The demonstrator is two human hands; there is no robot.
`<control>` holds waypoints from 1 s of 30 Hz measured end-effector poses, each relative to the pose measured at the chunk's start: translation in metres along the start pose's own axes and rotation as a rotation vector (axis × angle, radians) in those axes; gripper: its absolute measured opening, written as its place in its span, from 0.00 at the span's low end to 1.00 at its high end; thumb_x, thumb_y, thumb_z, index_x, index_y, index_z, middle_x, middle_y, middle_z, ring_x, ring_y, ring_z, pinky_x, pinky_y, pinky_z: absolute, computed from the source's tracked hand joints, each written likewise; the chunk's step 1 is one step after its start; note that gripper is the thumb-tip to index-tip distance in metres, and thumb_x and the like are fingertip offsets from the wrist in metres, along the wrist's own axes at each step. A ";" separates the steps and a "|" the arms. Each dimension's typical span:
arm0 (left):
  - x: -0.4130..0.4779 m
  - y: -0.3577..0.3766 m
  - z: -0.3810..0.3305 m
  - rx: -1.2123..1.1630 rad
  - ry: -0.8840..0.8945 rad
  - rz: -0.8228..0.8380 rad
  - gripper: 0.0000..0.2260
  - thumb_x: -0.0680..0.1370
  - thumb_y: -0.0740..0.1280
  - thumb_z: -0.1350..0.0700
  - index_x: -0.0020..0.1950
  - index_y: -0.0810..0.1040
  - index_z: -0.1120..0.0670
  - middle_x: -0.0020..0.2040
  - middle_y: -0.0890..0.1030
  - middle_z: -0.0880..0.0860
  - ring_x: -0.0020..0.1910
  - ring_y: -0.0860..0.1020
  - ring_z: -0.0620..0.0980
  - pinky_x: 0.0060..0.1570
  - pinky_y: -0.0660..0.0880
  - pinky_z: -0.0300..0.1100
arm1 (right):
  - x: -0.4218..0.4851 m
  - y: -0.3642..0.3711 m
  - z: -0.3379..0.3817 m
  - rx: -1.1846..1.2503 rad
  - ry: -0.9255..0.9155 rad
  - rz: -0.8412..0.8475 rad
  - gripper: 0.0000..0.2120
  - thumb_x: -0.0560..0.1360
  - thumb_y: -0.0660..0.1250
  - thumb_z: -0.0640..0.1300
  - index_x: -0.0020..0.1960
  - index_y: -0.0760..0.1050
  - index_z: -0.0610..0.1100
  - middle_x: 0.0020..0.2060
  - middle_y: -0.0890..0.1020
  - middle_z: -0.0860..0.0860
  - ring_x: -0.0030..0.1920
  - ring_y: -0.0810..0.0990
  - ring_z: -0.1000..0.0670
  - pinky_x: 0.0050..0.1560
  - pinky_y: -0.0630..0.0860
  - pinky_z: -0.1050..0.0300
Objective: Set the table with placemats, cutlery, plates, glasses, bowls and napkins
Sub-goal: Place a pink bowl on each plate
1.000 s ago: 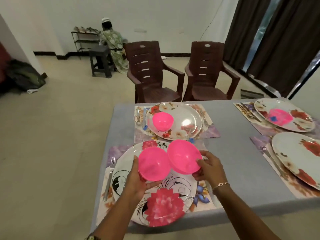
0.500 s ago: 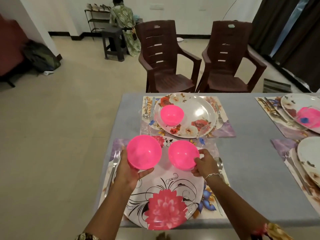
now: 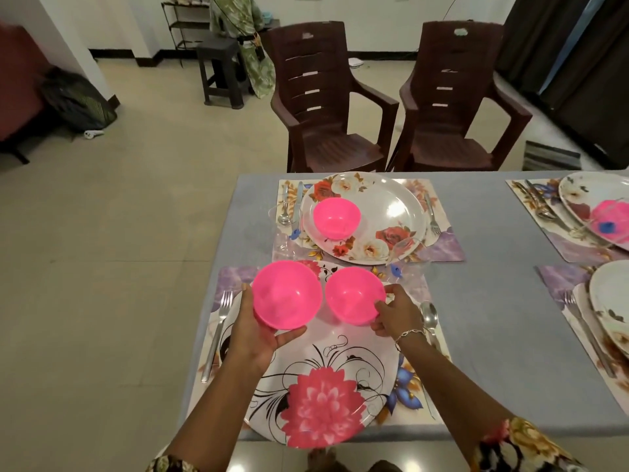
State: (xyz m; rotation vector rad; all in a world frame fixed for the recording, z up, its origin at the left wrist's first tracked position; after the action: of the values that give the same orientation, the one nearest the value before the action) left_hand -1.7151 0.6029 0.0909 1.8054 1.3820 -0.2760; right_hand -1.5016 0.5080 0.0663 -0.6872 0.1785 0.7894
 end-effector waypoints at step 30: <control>-0.113 0.253 0.259 0.333 -0.352 0.315 0.24 0.76 0.53 0.35 0.55 0.73 0.53 0.50 0.78 0.60 0.45 0.77 0.60 0.28 0.79 0.50 | -0.098 -0.284 -0.141 0.286 -0.123 -0.041 0.12 0.77 0.62 0.39 0.57 0.70 0.51 0.38 0.79 0.49 0.29 0.78 0.55 0.25 0.75 0.62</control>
State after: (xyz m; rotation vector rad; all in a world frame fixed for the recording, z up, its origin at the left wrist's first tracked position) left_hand -1.4578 0.3250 0.1148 2.0896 0.8271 -0.6503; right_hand -1.3559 0.2182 0.1382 -0.3704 0.1608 0.7467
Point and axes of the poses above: each hand's wrist, its own x-axis towards the middle knuckle, its own y-axis out of the palm, z = x × y, the point moved 4 cm from there along x, towards the middle knuckle
